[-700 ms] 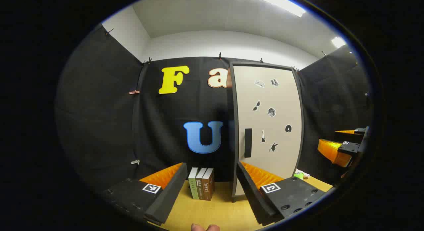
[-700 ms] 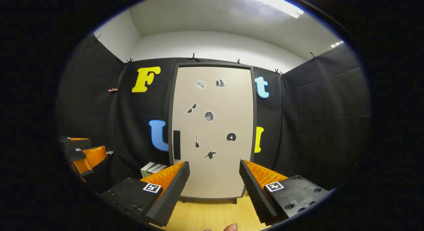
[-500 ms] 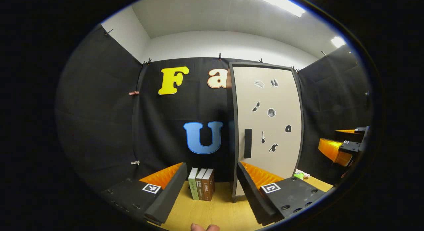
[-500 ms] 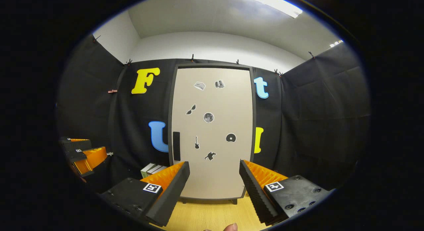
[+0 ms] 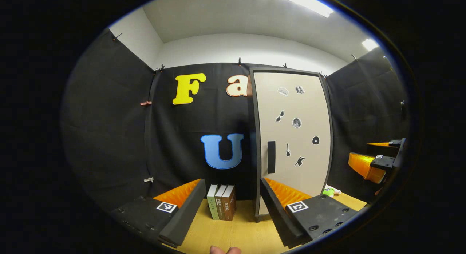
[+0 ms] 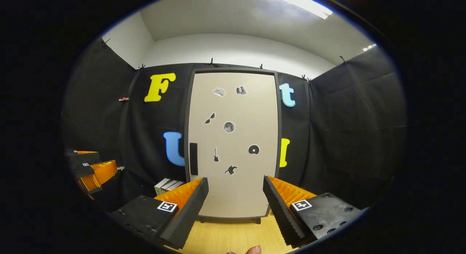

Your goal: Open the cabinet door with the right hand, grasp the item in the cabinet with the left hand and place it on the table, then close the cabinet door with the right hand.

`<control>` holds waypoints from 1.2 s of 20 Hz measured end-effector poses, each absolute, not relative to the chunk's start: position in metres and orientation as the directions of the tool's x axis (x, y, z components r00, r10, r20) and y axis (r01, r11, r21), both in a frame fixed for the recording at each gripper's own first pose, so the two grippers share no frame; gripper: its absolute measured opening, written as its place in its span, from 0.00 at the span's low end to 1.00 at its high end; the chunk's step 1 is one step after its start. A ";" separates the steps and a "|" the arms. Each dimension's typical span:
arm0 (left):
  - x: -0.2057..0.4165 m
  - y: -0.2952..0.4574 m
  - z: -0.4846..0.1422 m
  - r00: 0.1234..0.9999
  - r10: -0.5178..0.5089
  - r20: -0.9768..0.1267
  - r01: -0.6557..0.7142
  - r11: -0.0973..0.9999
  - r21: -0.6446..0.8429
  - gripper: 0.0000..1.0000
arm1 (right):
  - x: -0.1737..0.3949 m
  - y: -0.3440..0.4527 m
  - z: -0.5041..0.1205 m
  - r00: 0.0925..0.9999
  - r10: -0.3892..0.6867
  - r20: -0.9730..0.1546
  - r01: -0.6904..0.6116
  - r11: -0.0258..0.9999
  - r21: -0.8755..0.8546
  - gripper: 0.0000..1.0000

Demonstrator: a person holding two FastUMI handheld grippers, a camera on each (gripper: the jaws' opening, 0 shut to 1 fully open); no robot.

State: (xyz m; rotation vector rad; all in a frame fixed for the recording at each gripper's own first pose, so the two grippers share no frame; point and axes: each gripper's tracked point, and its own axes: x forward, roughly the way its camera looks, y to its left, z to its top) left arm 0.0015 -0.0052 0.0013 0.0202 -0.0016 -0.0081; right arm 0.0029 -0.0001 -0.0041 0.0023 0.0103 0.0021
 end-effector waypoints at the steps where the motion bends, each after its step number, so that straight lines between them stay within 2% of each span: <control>1: 0.001 -0.005 0.002 1.000 -0.009 0.003 0.009 1.000 0.022 0.94 | 0.003 0.001 -0.004 1.000 0.003 -0.010 -0.003 1.000 0.002 0.98; 8: 0.003 -0.006 0.001 1.000 -0.022 0.004 0.022 1.000 0.010 0.94 | 0.008 0.005 -0.005 1.000 0.007 -0.013 -0.007 1.000 0.002 0.97; 12: 0.007 0.002 -0.003 1.000 -0.017 0.000 0.017 1.000 0.009 0.94 | 0.022 0.026 -0.010 0.998 0.050 -0.030 -0.050 0.999 0.011 0.97; 17: 0.013 0.021 -0.008 1.000 -0.004 0.003 0.004 1.000 -0.001 0.94 | 0.061 0.059 -0.002 0.997 0.078 0.009 -0.079 0.997 0.014 0.98; 24: 0.024 0.054 -0.022 0.999 0.036 -0.023 -0.036 0.999 -0.005 0.94 | 0.134 0.118 -0.017 0.990 0.138 -0.002 -0.138 0.990 0.034 0.97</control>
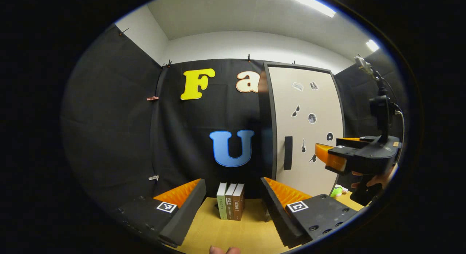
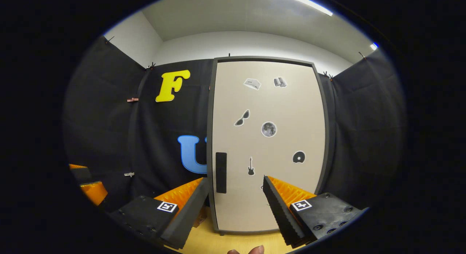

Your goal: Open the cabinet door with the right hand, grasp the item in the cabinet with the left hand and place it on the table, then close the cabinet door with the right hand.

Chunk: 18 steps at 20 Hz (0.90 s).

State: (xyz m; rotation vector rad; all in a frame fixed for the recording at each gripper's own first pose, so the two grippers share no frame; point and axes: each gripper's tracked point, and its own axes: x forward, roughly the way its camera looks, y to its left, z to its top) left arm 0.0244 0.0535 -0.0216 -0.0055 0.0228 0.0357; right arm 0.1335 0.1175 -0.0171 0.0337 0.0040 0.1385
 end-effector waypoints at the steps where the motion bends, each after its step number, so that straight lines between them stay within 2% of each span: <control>1: 0.027 0.057 -0.023 0.999 0.039 -0.027 -0.039 0.999 -0.010 0.94 | 0.144 0.124 -0.021 0.990 0.142 -0.004 -0.142 0.989 0.030 0.97; 7: 0.035 0.073 -0.035 0.998 0.050 -0.046 -0.051 0.999 -0.008 0.94 | 0.211 0.157 -0.041 0.989 0.145 -0.016 -0.144 0.988 0.057 0.97; 14: 0.031 0.088 -0.045 0.996 0.067 -0.062 -0.069 0.997 -0.027 0.94 | 0.263 0.164 -0.067 0.994 0.084 -0.067 -0.079 0.994 0.074 0.95; 15: 0.030 0.091 -0.045 0.996 0.071 -0.062 -0.073 0.997 -0.030 0.94 | 0.266 0.164 -0.073 0.993 0.077 -0.087 -0.069 0.994 0.085 0.86; 16: 0.029 0.094 -0.045 0.995 0.075 -0.062 -0.077 0.997 -0.033 0.94 | 0.271 0.165 -0.077 0.992 0.075 -0.100 -0.066 0.993 0.094 0.81; 18: 0.025 0.097 -0.047 0.995 0.081 -0.064 -0.084 0.996 -0.041 0.94 | 0.278 0.163 -0.083 0.992 0.063 -0.109 -0.053 0.995 0.088 0.63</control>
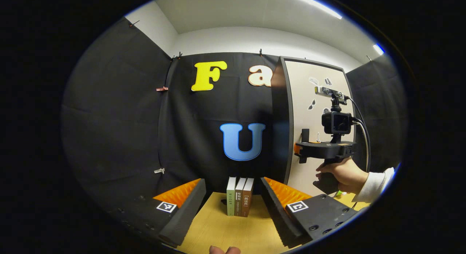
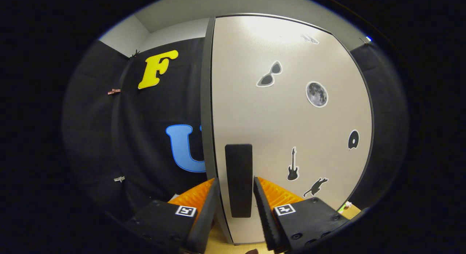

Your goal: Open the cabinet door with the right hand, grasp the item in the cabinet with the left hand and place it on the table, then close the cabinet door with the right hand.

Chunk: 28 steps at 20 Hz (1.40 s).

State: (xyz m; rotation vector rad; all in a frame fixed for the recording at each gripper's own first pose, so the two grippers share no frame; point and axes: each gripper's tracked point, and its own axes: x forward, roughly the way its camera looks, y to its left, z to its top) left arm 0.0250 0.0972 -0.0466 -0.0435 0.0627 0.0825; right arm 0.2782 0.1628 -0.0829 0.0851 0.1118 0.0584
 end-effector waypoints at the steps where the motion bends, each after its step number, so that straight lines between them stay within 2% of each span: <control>1: 0.024 0.099 -0.048 0.994 0.086 -0.066 -0.088 0.995 -0.044 0.94 | 0.284 0.160 -0.086 0.992 0.046 -0.116 -0.037 0.996 0.083 0.48; 3: 0.019 0.102 -0.048 0.993 0.095 -0.069 -0.098 0.994 -0.043 0.94 | 0.284 0.159 -0.086 0.992 0.050 -0.116 -0.039 0.995 0.096 0.40; 5: 0.014 0.105 -0.049 0.992 0.104 -0.068 -0.107 0.993 -0.040 0.94 | 0.281 0.159 -0.085 0.993 0.042 -0.108 -0.034 0.997 0.076 0.23; 6: 0.011 0.106 -0.047 0.992 0.108 -0.067 -0.111 0.993 -0.040 0.94 | 0.280 0.159 -0.085 0.993 0.042 -0.110 -0.035 0.997 0.061 0.26; 7: 0.008 0.107 -0.046 0.991 0.114 -0.065 -0.116 0.992 -0.040 0.94 | 0.279 0.159 -0.086 0.992 0.047 -0.113 -0.041 0.998 0.057 0.20; 17: -0.009 0.095 -0.030 0.991 0.124 -0.043 -0.125 0.992 -0.022 0.94 | 0.239 0.150 -0.079 0.969 0.199 -0.149 -0.183 0.976 0.115 0.20; 28: -0.008 0.028 -0.018 0.999 0.032 -0.040 -0.033 0.999 -0.017 0.94 | 0.177 0.107 -0.071 0.941 0.299 -0.157 -0.275 0.949 0.156 0.20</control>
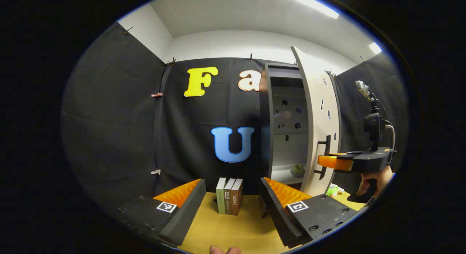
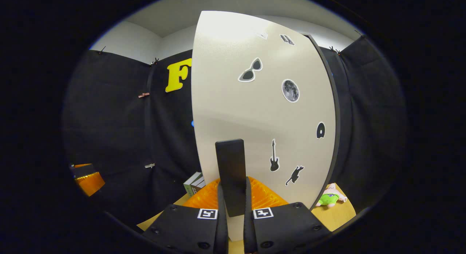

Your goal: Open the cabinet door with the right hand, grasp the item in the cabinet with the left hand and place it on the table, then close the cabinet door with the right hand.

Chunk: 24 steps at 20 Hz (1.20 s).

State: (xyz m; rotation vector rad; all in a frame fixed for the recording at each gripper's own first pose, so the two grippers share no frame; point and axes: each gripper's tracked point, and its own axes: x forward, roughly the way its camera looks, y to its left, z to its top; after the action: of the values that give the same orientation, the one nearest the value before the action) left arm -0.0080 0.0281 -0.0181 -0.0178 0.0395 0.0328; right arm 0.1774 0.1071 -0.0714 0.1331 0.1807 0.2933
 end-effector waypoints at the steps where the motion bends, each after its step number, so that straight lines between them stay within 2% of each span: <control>1: -0.007 0.022 -0.017 0.999 0.025 -0.035 -0.025 1.000 -0.013 0.94 | 0.172 0.102 -0.071 0.940 0.301 -0.160 -0.277 0.948 0.155 0.20; 10: 0.014 -0.021 -0.004 0.999 -0.031 -0.017 0.031 0.999 -0.008 0.94 | 0.145 0.049 -0.067 0.961 0.232 -0.149 -0.215 0.969 0.118 0.20; 24: 0.045 -0.107 0.003 0.993 -0.116 0.002 0.117 0.993 -0.017 0.94 | 0.138 -0.029 -0.062 0.992 0.018 -0.129 -0.008 0.997 0.080 0.17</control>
State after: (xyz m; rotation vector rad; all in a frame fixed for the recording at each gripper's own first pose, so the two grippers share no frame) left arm 0.0448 -0.1067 0.0032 -0.0167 -0.0014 -0.1168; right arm 0.1385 -0.0288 -0.0619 0.0799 0.1297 0.0129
